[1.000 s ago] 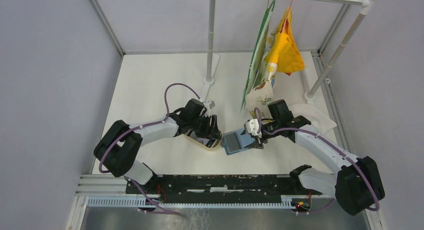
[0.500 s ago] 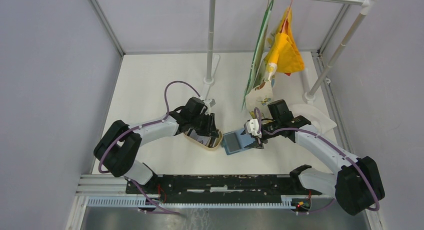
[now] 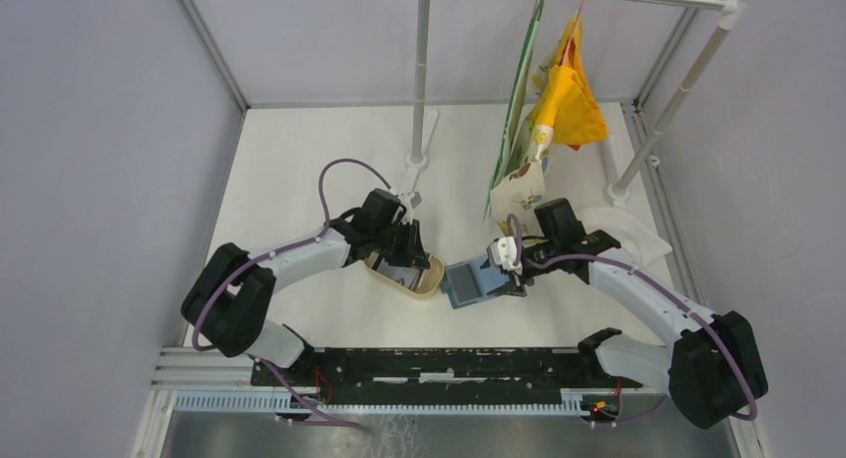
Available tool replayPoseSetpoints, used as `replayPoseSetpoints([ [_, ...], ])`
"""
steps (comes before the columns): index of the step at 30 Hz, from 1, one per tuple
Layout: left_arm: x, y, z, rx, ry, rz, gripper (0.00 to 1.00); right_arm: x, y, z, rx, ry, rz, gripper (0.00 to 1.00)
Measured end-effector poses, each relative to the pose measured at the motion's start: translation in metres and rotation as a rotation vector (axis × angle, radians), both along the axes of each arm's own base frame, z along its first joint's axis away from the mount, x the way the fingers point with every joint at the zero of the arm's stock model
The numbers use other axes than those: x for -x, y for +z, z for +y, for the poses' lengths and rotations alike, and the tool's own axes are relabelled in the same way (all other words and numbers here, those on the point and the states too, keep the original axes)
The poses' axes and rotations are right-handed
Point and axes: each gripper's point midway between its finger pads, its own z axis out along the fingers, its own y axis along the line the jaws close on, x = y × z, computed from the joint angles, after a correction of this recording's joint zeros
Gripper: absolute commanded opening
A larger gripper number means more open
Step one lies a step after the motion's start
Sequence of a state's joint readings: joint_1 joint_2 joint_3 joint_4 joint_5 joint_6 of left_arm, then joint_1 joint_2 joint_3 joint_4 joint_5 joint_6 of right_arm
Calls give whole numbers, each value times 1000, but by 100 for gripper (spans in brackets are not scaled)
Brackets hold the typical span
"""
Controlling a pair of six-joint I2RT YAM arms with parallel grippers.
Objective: Put the credit cards into the card holder
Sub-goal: Pick up the credit card from the storage box.
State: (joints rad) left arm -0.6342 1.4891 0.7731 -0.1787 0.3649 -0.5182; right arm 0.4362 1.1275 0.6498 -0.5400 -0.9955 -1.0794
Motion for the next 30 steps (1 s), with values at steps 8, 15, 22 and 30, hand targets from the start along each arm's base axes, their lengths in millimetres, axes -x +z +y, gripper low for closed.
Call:
replayPoseSetpoints([
  [8, -6, 3, 8, -16, 34, -13, 21, 1, 0, 0, -4, 3, 1, 62],
  [15, -8, 3, 14, -28, 55, -13, 24, 1, 1, 1, -7, 5, 3, 63],
  [22, -5, -15, 34, -106, 98, 15, 30, 2, 2, 1, -11, 8, 4, 63],
  [30, -2, -21, 33, -99, 84, 31, 32, 2, 2, 1, -11, 8, 4, 63],
])
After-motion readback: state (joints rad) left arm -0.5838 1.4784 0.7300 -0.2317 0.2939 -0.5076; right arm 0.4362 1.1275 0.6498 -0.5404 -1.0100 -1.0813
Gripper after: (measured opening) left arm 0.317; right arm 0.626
